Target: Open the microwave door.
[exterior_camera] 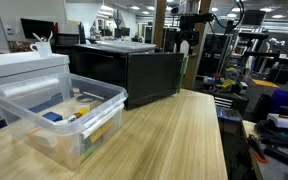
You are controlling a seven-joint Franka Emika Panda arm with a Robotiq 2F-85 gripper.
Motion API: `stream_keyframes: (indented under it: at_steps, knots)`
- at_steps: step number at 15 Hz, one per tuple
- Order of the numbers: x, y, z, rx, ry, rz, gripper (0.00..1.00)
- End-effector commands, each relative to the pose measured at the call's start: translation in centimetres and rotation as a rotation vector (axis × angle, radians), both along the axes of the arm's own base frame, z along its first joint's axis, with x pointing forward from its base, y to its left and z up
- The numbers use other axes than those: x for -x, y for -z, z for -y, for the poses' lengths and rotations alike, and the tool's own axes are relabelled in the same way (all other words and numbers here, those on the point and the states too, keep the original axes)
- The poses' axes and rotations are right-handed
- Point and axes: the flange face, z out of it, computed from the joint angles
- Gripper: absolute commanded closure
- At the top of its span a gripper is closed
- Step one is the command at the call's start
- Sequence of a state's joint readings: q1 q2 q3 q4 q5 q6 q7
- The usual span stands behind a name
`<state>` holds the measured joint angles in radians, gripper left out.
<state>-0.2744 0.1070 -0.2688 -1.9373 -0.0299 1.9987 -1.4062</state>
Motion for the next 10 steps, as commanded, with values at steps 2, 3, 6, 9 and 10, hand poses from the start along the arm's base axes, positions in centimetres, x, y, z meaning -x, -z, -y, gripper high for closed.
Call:
stream_keyframes:
  at_steps: [2,3,6,9,10]
  knots:
    - [-0.7,-0.8,-0.3,-0.016,-0.058,0.036,0.0]
    - [-0.8,-0.9,-0.3,-0.014,-0.066,0.039,0.0]
    - [-1.2,-0.3,-0.1,-0.012,-0.071,0.026,0.0]
    - [-1.6,1.0,0.3,-0.011,-0.071,0.016,0.0]
    - [-1.8,1.3,0.3,-0.009,-0.075,0.013,0.0]
